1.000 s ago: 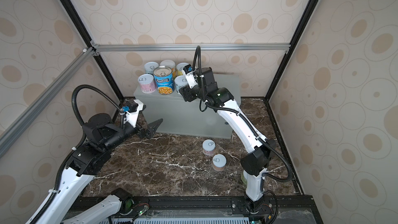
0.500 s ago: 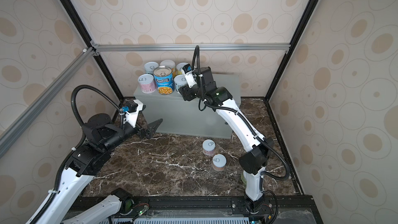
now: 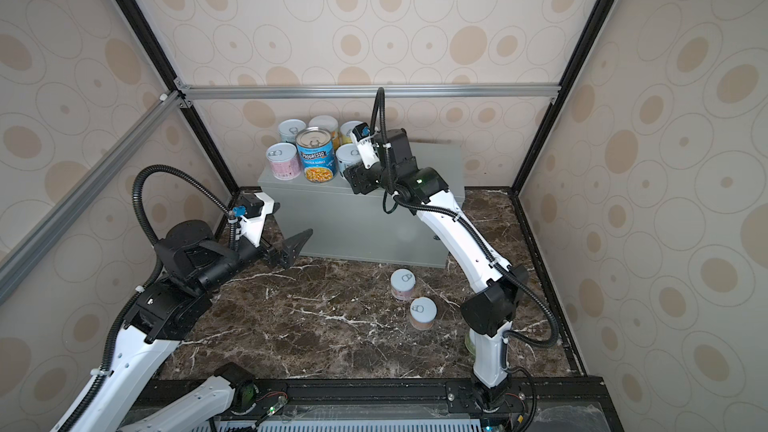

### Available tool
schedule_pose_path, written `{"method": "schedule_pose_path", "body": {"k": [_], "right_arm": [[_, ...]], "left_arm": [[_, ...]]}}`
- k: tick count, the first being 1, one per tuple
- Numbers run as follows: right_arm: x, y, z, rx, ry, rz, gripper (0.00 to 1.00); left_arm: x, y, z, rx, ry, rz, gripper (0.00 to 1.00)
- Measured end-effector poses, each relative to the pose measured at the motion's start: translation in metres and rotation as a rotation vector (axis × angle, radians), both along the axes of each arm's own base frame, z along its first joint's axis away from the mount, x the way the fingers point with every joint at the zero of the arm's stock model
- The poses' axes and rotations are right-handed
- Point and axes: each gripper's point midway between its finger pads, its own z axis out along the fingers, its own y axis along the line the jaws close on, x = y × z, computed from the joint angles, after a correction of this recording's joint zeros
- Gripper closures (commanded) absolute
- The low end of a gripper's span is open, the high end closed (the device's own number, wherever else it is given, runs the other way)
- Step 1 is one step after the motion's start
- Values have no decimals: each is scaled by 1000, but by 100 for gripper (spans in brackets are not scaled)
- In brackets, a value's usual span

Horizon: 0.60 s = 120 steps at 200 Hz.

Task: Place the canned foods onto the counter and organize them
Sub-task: 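Draw the right gripper back and swing it down toward the floor cans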

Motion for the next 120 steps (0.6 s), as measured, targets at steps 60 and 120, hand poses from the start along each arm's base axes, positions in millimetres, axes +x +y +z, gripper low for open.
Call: {"method": "schedule_pose_path", "body": {"k": [60,120], "right_arm": [[-5,-3,-11,1,17,-1,7],[-77,-47,-4,-15,-1,-46,0]], "left_arm": [[-1,1,2,-2,-5,2,2],[-5,3,-4,-1,-3,2,2]]}}
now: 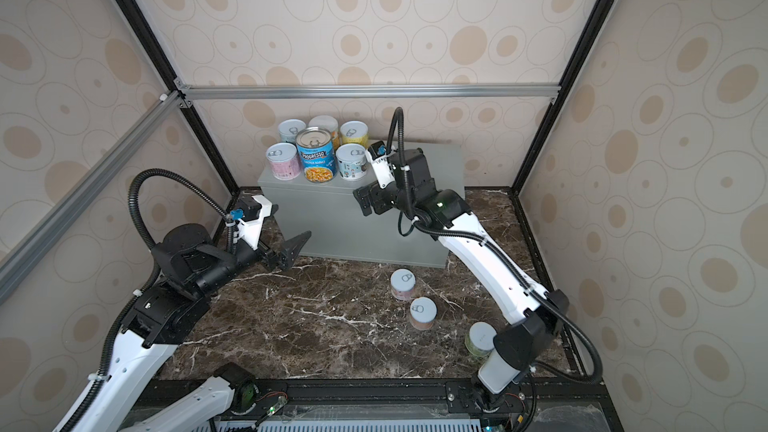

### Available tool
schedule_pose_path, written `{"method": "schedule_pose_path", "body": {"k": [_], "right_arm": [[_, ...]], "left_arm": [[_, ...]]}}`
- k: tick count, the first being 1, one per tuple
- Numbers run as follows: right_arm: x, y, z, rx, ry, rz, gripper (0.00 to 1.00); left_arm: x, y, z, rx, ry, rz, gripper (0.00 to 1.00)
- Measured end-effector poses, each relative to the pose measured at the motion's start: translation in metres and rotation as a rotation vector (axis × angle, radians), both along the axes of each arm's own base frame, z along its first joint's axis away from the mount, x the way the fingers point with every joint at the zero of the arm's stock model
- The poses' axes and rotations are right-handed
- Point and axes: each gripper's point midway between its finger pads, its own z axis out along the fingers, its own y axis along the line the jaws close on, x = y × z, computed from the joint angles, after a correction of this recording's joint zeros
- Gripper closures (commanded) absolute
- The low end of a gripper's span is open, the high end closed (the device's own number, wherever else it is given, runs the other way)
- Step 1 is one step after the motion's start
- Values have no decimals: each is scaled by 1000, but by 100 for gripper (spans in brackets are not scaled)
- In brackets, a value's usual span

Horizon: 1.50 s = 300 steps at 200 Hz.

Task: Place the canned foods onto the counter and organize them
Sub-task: 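Draw the right gripper back and swing it down toward the floor cans, then close the right gripper around the pink-labelled white-lidded can on the floor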

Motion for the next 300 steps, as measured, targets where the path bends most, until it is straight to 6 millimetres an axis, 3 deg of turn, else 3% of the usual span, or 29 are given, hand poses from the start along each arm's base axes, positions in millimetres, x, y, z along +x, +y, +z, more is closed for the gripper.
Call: {"method": "schedule_pose_path", "body": {"k": [29,49,63,106,187,266,300], "right_arm": [[-60,-20,13,-1,-46,-18,0],[-89,-31,1,-21,-42,-39,0],[-102,-37,-19,-44,-13,-57,0],[-125,-51,-109,-142,131,-112,0],[-141,-71,-220,-168,324,-238,0],[-125,-73,-297,-172,465,-377,0],[-113,-73,-317,-162,500,-415,0]], "left_arm": [[-2,1,-5,1,5,-2,2],[-4,0,-9,-3,10,-10,2],[-4,-2,-13,-8,15,-18,2],[-4,-7,-29,-10,52,-45,2],[-4,-14,-31,-35,65,-81,2],[4,-25,-43,-27,105,-113,2],[6,-26,-45,-24,111,-114,2]]}}
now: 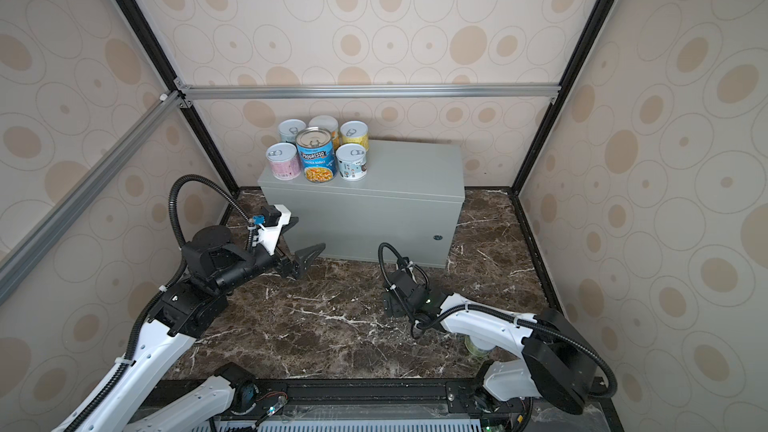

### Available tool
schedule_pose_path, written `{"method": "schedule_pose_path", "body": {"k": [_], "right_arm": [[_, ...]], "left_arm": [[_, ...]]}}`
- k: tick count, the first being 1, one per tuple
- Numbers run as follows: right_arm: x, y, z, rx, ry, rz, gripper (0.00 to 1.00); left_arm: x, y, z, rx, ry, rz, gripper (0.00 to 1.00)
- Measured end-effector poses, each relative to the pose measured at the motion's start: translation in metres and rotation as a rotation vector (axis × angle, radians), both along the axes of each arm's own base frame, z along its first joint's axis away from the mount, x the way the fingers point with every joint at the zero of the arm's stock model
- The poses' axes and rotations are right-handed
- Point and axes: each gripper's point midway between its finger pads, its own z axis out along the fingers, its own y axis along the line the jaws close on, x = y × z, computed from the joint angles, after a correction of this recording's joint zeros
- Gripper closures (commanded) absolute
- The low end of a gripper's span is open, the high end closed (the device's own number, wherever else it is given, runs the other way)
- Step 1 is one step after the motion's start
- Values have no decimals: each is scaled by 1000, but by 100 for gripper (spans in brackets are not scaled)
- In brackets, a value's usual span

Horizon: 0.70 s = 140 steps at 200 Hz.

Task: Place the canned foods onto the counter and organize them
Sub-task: 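Close the right gripper around the pink-labelled white-lidded can on the floor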

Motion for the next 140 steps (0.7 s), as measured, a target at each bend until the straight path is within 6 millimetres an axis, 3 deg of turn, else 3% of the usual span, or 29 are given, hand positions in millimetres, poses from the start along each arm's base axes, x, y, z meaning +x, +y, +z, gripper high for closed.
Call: {"method": "schedule_pose_path", "body": {"k": [140], "right_arm": [[44,-3,-24,10,-22,-66,2]], "left_arm": [[9,-4,-11,31,21,1,2]]}}
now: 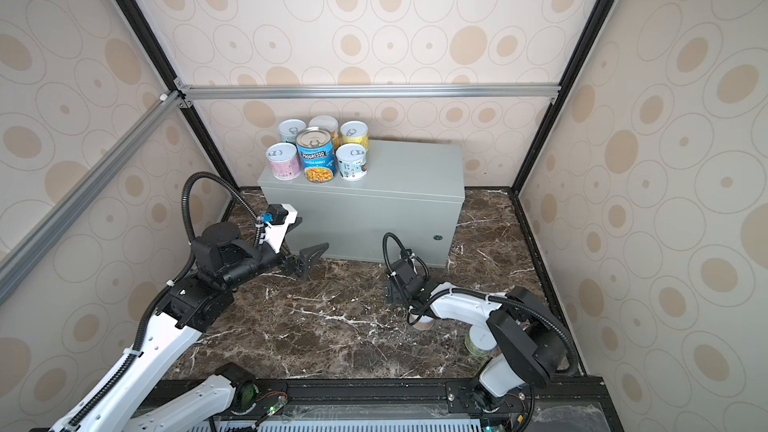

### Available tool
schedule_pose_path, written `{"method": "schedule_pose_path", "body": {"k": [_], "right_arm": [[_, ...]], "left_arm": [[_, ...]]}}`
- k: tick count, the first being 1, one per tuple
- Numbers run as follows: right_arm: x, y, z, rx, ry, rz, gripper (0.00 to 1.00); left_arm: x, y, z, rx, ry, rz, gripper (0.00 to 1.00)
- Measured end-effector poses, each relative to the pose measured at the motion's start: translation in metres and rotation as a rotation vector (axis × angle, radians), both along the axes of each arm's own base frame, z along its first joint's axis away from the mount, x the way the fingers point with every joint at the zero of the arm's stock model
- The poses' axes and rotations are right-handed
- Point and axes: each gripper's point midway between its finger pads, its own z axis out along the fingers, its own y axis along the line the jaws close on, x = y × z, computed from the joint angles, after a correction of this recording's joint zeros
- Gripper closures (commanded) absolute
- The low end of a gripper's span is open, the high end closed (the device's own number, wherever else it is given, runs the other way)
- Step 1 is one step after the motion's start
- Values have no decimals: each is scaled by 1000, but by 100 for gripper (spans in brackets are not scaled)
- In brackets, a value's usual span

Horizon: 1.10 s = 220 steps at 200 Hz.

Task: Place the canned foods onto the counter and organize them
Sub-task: 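Close the right gripper around the pink-labelled white-lidded can on the floor, then lift the pink-labelled can with the right gripper up onto the cabinet top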

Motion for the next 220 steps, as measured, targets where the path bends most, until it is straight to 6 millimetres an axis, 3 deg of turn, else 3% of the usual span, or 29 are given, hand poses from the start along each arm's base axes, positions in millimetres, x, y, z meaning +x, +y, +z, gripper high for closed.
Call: {"method": "schedule_pose_path", "body": {"k": [43,93,141,181,200,220], "right_arm": [[8,4,-5,7,-9,12,8],[13,8,-4,3,-27,47,27],[5,13,5,22,-39,122,38],[-3,19,49,65,-88,202,42],[-8,27,82,85,-117,247,42],[-12,37,129,119,-163,297,42]], "left_arm": [[1,0,-1,3,2,3,2],[4,-1,-5,12,12,4,2],[4,-1,-5,11,11,4,2],[4,-1,2,5,0,4,2],[3,-1,10,-3,-16,3,2],[2,-1,17,-10,-29,1,2]]}}
